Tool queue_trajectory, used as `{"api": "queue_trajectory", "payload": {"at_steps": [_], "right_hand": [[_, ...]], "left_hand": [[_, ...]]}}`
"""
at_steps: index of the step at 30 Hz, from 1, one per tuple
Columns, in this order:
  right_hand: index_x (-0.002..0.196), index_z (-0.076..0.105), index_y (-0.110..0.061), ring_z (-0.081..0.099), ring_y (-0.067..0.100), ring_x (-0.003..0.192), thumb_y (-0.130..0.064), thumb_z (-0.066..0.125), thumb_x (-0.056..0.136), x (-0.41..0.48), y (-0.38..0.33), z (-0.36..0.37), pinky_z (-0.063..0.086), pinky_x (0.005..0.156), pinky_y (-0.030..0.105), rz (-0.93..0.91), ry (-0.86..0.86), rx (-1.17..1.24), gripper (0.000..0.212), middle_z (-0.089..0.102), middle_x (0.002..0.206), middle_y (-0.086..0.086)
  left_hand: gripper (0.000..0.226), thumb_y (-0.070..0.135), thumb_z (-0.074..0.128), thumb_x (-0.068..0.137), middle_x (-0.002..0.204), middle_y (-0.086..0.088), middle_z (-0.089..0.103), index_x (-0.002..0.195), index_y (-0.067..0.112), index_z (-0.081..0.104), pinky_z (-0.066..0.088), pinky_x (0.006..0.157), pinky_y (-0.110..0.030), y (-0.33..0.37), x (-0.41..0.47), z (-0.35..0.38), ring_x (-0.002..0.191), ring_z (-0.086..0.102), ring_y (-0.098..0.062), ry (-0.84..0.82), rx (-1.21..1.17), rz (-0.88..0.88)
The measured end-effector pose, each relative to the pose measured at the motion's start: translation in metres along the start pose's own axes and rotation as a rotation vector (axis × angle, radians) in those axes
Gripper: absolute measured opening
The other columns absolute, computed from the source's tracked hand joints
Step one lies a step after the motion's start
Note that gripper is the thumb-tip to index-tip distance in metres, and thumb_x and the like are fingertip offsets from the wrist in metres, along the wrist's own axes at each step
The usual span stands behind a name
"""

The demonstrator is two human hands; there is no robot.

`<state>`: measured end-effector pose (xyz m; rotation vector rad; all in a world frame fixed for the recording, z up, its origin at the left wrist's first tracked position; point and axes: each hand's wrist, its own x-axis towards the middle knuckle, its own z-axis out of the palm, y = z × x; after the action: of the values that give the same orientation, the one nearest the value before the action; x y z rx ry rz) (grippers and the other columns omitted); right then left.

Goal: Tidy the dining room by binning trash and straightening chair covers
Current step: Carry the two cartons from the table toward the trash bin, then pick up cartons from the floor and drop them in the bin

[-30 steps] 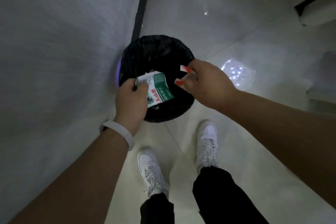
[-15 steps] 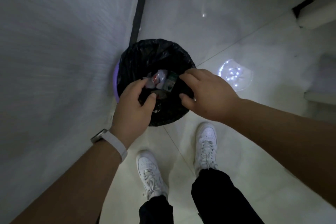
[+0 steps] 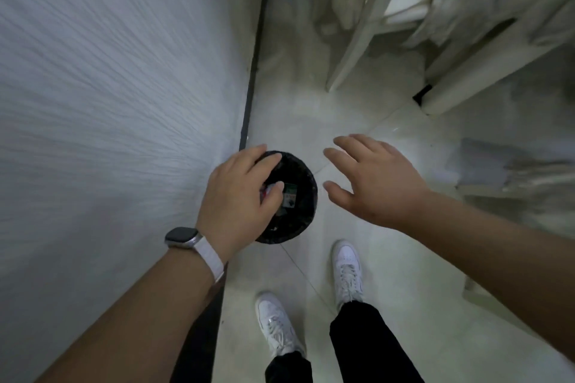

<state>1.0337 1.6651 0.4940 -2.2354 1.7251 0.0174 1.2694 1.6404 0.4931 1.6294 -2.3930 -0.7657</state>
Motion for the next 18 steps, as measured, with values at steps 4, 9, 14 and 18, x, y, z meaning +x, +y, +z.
{"api": "queue_trajectory", "payload": {"at_steps": [4,9,14,18], "right_hand": [[0.126,0.062,-0.014,0.058,0.032,0.118,-0.053,0.041,0.088,-0.036,-0.008,-0.07,0.049,0.093,0.043,0.048,0.073,-0.071,0.059,0.062,0.129,0.011],[0.127,0.061,-0.015,0.058,0.033,0.118,-0.054,0.041,0.09,-0.097,-0.035,-0.14,0.049,0.092,0.043,0.12,0.172,-0.107,0.057,0.061,0.13,0.011],[0.129,0.061,-0.014,0.056,0.033,0.119,-0.053,0.043,0.091,-0.166,-0.076,-0.196,0.048,0.093,0.044,0.209,0.256,-0.106,0.057,0.061,0.129,0.01],[0.128,0.061,-0.013,0.055,0.033,0.12,-0.054,0.041,0.091,-0.223,-0.096,-0.23,0.05,0.093,0.047,0.306,0.304,-0.11,0.059,0.061,0.129,0.011]], "left_hand": [[0.047,0.04,0.049,0.089,0.134,-0.01,0.059,0.127,0.016,0.064,0.044,0.099,-0.048,0.037,-0.013,-0.049,0.124,0.053,-0.03,0.034,0.083,0.073],[0.043,0.037,0.051,0.09,0.134,-0.011,0.057,0.126,0.016,0.063,0.046,0.098,-0.052,0.078,-0.049,-0.094,0.125,0.052,-0.033,0.056,0.106,0.217],[0.041,0.032,0.055,0.089,0.133,-0.012,0.059,0.126,0.015,0.064,0.046,0.099,-0.052,0.12,-0.094,-0.141,0.124,0.054,-0.035,0.091,0.082,0.358],[0.043,0.035,0.051,0.091,0.133,-0.013,0.06,0.127,0.014,0.064,0.046,0.098,-0.049,0.156,-0.121,-0.176,0.121,0.055,-0.034,0.128,0.076,0.47]]}}
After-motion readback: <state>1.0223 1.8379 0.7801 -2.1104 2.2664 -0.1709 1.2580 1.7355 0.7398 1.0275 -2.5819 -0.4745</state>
